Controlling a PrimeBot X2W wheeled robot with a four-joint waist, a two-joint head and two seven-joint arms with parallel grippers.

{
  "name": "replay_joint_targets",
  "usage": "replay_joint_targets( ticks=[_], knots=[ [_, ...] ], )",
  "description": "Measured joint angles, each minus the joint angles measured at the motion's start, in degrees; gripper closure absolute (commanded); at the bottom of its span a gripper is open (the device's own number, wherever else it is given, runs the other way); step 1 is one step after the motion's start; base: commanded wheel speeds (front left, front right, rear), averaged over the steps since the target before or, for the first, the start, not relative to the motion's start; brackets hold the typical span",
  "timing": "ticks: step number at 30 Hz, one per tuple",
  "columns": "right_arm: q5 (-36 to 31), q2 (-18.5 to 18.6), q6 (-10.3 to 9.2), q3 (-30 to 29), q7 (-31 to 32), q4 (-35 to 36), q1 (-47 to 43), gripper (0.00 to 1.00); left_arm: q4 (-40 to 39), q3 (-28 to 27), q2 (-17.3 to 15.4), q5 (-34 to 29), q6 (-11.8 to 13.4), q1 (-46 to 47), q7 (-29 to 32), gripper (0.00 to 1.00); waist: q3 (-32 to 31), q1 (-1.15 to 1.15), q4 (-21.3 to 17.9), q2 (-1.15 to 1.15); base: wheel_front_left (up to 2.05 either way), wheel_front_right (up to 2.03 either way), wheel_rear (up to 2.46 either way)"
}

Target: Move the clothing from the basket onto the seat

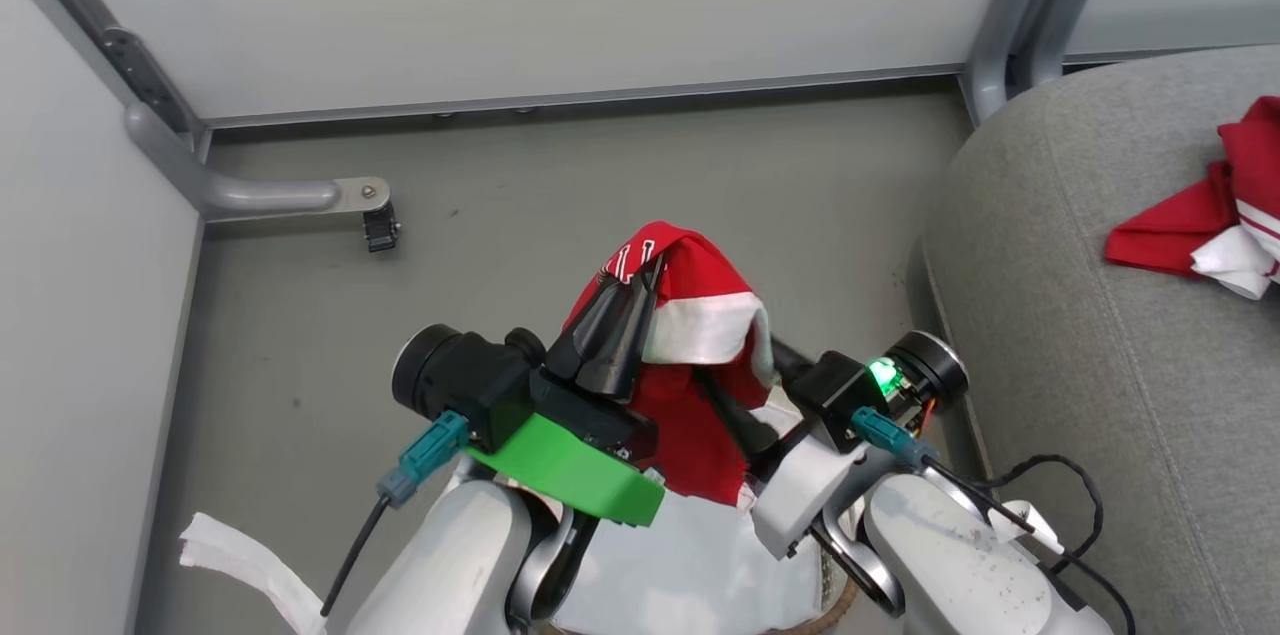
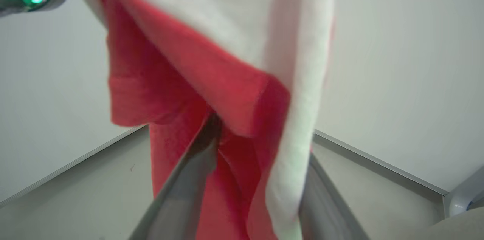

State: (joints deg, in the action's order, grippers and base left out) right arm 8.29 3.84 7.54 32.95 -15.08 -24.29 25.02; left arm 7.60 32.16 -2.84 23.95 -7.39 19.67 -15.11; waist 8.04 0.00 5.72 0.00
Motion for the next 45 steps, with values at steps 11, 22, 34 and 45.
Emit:
replay_joint_targets(
  ticks=[11,22,34,45],
  knots=[
    [4.0,-0.6,0.00,-0.7,0.0,1.3,-1.0,1.00,0.9,-2.8,0.0,0.2,0.0,-0.5,0.0,0.00,0.2,0.00,-1.1,0.00,0.00,0.00,0.00],
    [6.9,-0.6,-0.01,-6.0,0.0,5.8,-4.7,1.00,4.0,-6.6,0.0,-3.0,0.0,-0.8,0.0,0.00,1.4,0.00,-9.7,0.00,0.00,0.00,0.00],
    [8.6,-0.8,-0.01,-12.2,0.0,10.3,-8.4,1.00,7.1,-7.7,0.1,-5.7,0.0,-0.8,0.0,0.00,3.2,0.00,-23.9,0.00,0.00,0.00,0.00],
    [10.7,-0.9,-0.01,-17.5,0.0,11.6,-10.7,1.00,8.3,-6.4,-0.2,-6.1,0.0,-0.8,0.0,0.00,4.6,0.00,-34.7,0.00,0.00,0.00,0.00]
  ],
)
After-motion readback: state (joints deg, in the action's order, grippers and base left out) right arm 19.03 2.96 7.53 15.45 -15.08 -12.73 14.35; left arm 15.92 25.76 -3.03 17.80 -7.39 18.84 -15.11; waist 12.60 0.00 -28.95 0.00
